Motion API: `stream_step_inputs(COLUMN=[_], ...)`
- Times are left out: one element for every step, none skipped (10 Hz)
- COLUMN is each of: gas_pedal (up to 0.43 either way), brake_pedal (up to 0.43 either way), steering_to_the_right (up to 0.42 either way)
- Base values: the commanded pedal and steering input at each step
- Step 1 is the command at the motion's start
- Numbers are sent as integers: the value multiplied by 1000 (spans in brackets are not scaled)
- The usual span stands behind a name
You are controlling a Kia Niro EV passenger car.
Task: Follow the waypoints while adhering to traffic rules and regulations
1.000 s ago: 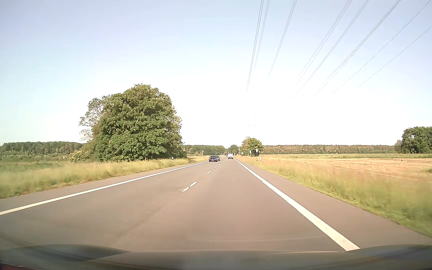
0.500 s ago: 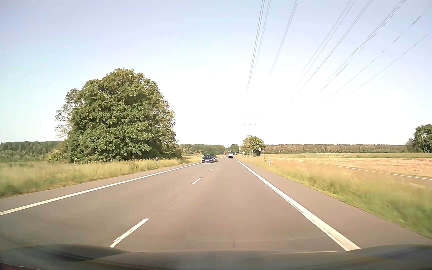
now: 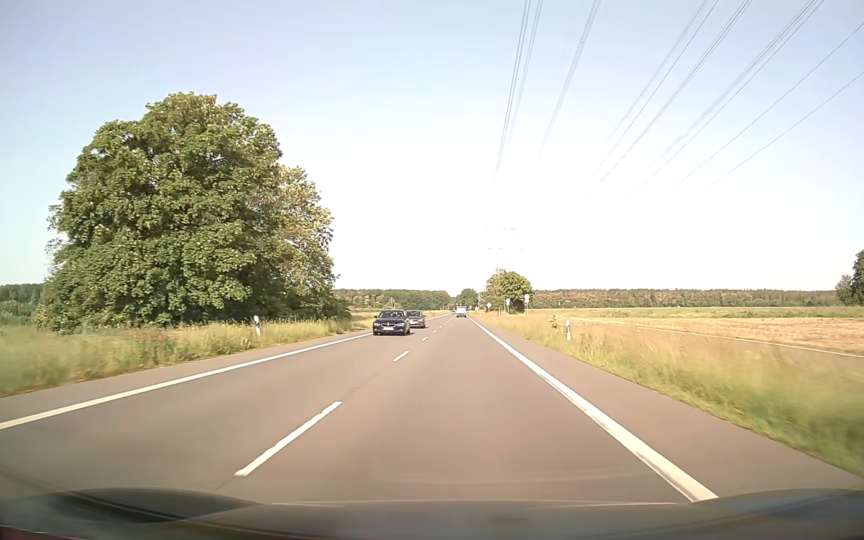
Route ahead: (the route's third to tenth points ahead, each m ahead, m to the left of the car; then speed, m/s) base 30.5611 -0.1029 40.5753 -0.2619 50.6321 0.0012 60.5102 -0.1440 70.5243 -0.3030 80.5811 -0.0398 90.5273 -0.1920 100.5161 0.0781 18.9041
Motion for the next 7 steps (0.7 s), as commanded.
stream_step_inputs(gas_pedal=[169,169,169,169,169,169,169], brake_pedal=[30,30,30,30,30,30,30], steering_to_the_right=[0,0,0,0,0,0,0])
